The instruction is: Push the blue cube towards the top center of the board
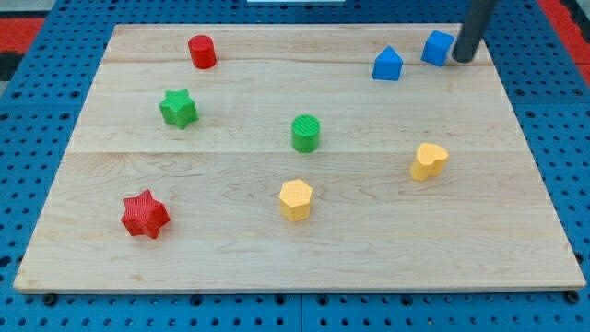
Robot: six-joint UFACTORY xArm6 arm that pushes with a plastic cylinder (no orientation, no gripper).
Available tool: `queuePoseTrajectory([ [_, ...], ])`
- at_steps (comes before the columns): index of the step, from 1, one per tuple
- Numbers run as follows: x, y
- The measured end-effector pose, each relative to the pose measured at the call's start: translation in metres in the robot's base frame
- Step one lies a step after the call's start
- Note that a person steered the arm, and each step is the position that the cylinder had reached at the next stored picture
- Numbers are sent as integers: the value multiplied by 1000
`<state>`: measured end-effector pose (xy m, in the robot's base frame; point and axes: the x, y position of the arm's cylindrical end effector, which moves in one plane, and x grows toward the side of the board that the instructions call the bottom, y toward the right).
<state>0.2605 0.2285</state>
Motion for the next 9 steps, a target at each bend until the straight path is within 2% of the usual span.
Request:
queuePoseTrajectory([
  [1, -28, -38],
  [2, -28, -34],
  [4, -63, -48],
  [5, -62, -106],
  [6, -44, -108],
  [7, -26, -67],
  [8, -14, -96],
  [9, -19, -146],
])
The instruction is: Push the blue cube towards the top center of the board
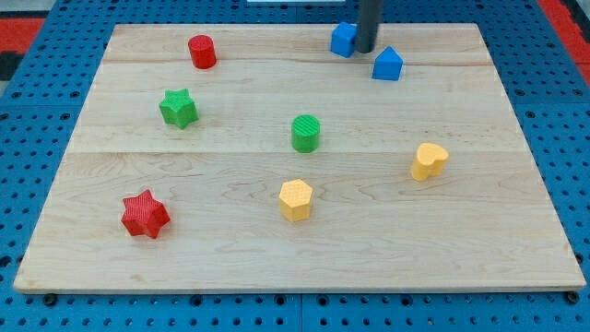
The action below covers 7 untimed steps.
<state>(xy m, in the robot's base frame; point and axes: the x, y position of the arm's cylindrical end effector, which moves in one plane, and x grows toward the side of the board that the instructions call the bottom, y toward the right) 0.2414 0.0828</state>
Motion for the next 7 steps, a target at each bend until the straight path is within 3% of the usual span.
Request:
queuePoseTrajectory([
  [1, 0, -16],
  [3, -3, 23],
  [6, -24, -59],
  [7, -6, -91],
])
